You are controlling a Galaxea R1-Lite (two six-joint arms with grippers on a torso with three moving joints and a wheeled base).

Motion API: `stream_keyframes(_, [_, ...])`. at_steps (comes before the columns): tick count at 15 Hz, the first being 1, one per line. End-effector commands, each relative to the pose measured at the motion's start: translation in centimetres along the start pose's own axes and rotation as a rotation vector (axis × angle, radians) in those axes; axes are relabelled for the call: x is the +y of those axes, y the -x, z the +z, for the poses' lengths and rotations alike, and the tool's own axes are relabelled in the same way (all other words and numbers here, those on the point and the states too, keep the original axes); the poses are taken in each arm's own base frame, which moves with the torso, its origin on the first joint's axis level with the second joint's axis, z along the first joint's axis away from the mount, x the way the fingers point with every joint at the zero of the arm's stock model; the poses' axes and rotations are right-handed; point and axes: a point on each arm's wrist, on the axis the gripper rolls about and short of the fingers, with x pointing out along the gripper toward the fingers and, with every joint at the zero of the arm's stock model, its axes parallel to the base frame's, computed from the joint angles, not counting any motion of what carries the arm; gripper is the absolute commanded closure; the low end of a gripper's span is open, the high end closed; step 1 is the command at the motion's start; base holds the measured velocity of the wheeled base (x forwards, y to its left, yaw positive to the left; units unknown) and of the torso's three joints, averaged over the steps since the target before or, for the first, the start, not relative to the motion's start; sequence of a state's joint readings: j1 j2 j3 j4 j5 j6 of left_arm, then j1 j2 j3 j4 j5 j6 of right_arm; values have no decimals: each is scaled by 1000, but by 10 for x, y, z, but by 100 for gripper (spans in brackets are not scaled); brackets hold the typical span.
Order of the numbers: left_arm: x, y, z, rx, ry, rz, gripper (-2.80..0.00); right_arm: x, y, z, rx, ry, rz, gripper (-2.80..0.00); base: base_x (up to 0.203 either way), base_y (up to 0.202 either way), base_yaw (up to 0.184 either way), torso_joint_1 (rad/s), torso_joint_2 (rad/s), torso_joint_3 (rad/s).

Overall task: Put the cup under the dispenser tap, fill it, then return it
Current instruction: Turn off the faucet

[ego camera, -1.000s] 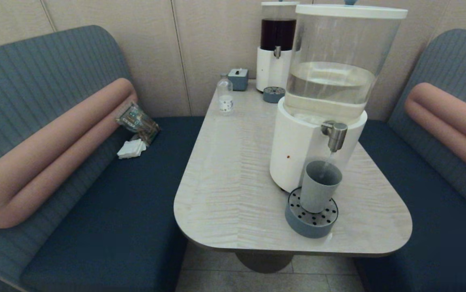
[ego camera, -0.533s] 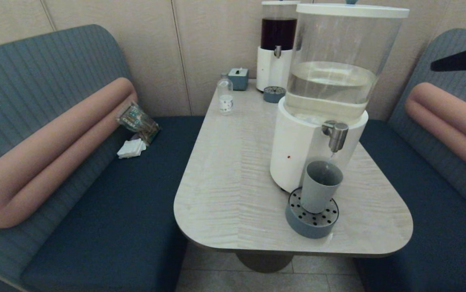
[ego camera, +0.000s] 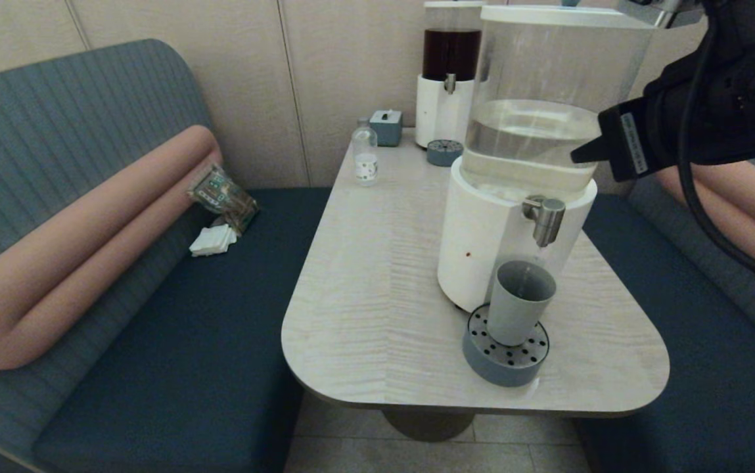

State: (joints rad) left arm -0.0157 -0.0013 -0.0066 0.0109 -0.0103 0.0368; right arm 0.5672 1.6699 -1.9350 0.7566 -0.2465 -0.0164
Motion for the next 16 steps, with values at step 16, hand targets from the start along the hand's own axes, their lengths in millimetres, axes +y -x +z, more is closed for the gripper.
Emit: stream_keyframes(16, [0, 0, 0, 0, 0, 0, 0, 29, -51, -12, 128, -4, 44, 0, 0, 0, 0, 0, 0, 0])
